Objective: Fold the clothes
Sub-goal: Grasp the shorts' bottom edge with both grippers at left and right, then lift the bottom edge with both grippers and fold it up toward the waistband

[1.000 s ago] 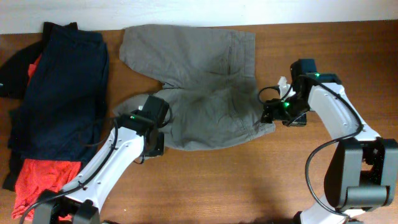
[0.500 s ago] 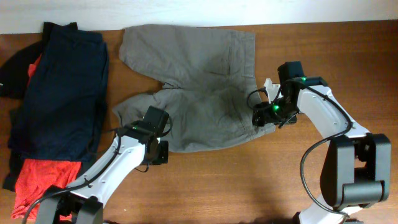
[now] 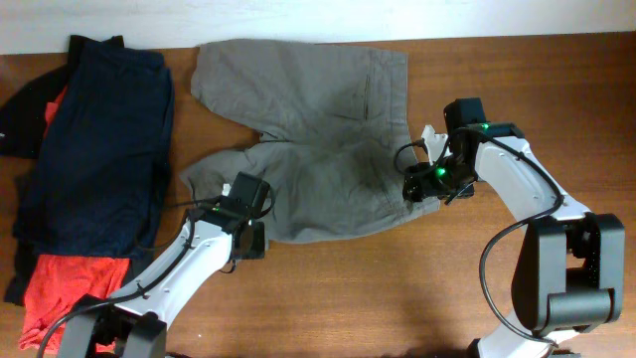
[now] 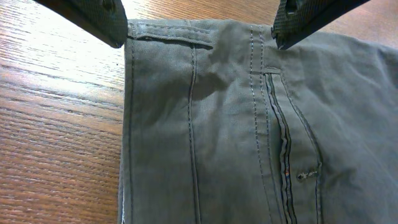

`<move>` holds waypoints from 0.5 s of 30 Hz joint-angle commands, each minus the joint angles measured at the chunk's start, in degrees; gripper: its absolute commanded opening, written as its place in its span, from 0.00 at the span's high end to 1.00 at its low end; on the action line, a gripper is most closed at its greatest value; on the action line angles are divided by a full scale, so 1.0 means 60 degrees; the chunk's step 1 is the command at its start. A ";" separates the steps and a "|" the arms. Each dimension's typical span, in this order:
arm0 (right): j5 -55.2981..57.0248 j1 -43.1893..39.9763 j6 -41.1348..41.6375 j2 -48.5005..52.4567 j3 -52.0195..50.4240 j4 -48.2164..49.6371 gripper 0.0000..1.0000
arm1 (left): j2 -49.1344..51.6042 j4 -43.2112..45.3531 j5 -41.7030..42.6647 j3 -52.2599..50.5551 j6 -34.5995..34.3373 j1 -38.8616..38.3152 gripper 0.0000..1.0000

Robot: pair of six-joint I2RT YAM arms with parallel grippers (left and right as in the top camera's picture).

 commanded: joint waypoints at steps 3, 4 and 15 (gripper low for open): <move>-0.0025 0.0044 -0.0095 0.0084 -0.0113 -0.0033 0.20 | -0.0036 0.0721 0.0503 -0.0197 -0.0240 0.0007 0.38; -0.0025 0.0044 -0.0091 0.0084 -0.0113 -0.0055 0.20 | -0.0018 0.0889 0.0630 -0.0233 -0.0240 0.0004 0.38; -0.0109 0.0044 -0.0087 0.0204 -0.0237 -0.0080 0.20 | 0.0943 0.1701 0.1446 -0.0339 -0.0277 0.0007 0.39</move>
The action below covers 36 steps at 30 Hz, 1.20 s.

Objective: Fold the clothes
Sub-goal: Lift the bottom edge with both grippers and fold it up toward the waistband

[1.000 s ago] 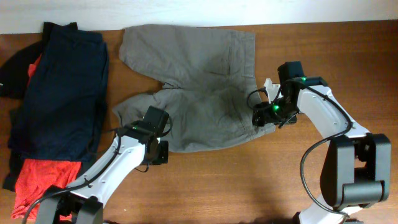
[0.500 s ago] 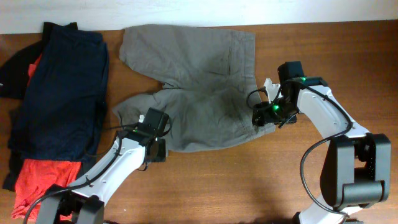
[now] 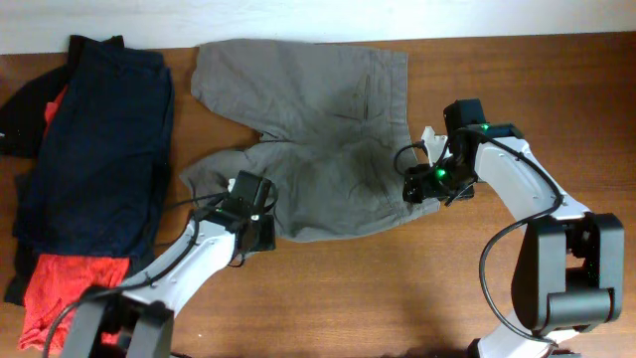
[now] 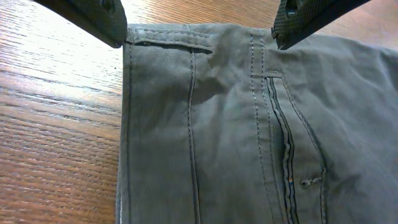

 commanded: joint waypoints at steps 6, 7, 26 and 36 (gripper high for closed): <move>0.0153 0.0040 -0.0087 0.0321 -0.0178 0.0328 0.20 | 0.1100 0.0237 0.0506 -0.0095 -0.0124 0.0007 0.40; 0.0310 0.0040 -0.0062 0.0346 -0.0178 0.0492 0.21 | 0.1115 0.0237 0.0506 -0.0095 -0.0124 0.0007 0.43; -0.0750 -0.0586 0.0452 0.0481 -0.0117 -0.0670 0.96 | 0.1107 -0.0306 0.0280 0.0186 -0.0007 0.0146 0.99; -0.0845 -0.2313 0.1024 -0.0812 0.0499 -0.2546 0.96 | 0.1093 -0.3617 -0.1818 0.3096 0.1807 0.1202 1.00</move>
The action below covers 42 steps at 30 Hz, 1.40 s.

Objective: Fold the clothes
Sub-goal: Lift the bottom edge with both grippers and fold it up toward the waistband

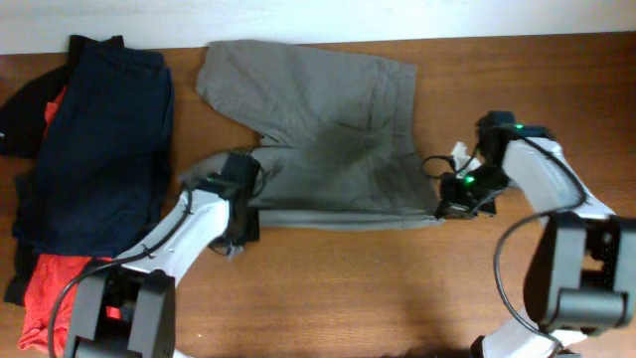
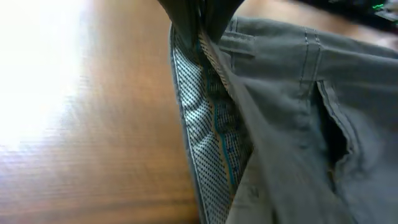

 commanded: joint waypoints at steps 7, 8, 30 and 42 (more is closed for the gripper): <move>0.0200 -0.1887 0.0215 -0.1694 0.1086 -0.1581 0.96 | 0.0062 -0.2124 -0.3909 0.3257 0.1177 0.0452 1.00; 0.0204 -0.1945 0.0215 -0.1912 0.1162 -0.1668 0.96 | 0.0058 -0.2157 -0.3891 0.3479 0.1173 0.0452 1.00; 0.0852 -0.1931 0.0222 -0.5785 0.1683 -0.2962 0.96 | -0.2313 -0.1953 -0.2390 0.5136 0.2419 0.0131 1.00; 0.1472 -0.1934 0.0437 -0.4095 0.1679 -0.1814 0.96 | 0.0729 0.1851 -0.1257 0.5136 0.3552 0.0131 1.00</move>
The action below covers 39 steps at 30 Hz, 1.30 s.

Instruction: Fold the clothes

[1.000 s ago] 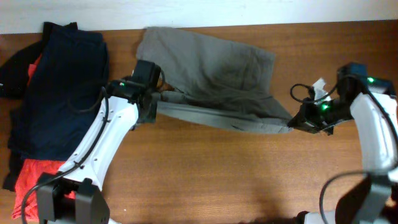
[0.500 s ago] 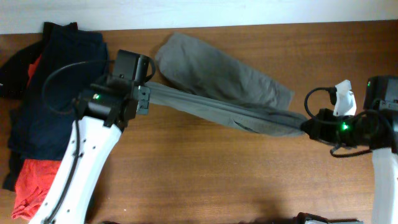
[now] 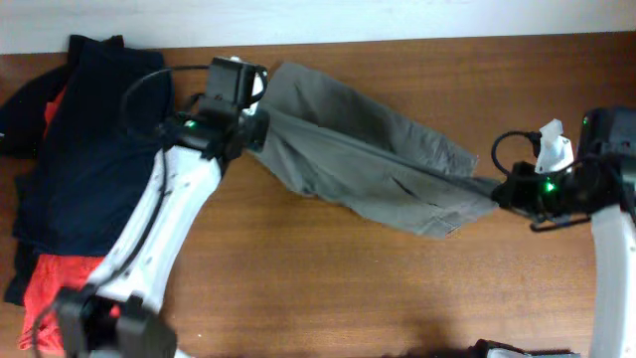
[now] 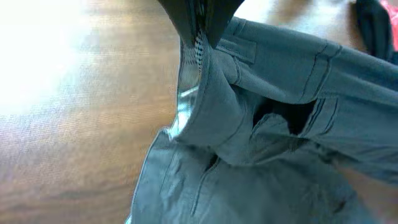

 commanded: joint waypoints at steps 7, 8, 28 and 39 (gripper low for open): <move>0.1519 -0.0317 0.0117 0.1880 0.0138 0.2306 0.96 | 0.2131 0.4371 -0.0641 0.0157 0.0178 0.0317 1.00; 0.1592 -0.0317 0.0197 0.2069 0.0138 0.2572 0.96 | 0.2302 0.4940 -0.0627 0.0157 0.0178 0.0313 1.00; 0.2677 -0.0317 0.0973 0.5027 0.0138 0.6226 0.96 | 0.4892 0.9318 0.0000 0.0160 0.0175 -0.0153 0.83; 0.1093 -0.0160 0.0667 0.4645 0.1661 0.4455 0.06 | 0.4339 0.5672 0.0004 0.2422 0.0186 0.0106 0.01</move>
